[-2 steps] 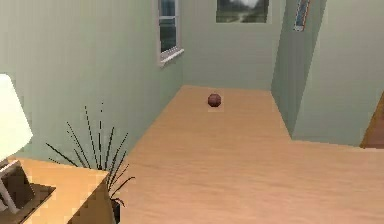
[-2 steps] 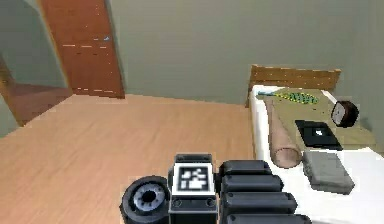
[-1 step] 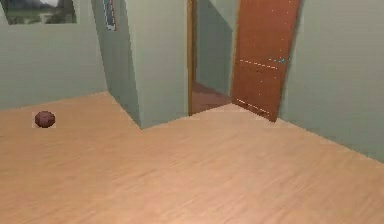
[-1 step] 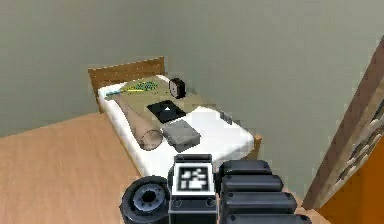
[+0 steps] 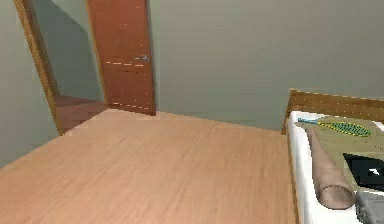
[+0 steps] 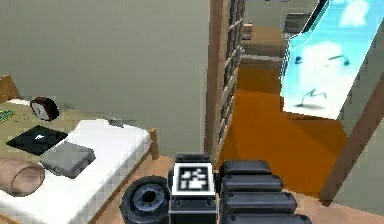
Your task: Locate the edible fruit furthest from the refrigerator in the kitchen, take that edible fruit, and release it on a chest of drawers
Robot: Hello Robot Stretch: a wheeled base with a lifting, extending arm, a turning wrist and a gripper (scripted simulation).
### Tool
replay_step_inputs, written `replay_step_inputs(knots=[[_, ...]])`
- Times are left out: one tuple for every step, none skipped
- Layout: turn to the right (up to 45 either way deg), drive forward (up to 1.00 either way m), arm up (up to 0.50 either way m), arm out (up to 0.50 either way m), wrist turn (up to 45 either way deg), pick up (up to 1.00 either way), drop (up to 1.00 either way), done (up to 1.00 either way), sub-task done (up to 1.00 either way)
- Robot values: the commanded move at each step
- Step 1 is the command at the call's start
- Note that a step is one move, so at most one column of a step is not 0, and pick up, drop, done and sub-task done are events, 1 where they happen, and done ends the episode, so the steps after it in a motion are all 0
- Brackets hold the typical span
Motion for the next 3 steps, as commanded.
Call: replay_step_inputs(knots=[[0.0,0.20,0.00,0.00,0.0,0.00,0.00,0.00,0.00],[-45.0,0.00,0.00,0.00,0.0,0.00,0.00,0.00,0.00],[-36.0,0.00,0.00,0.00,0.0,0.00,0.00,0.00,0.00]])
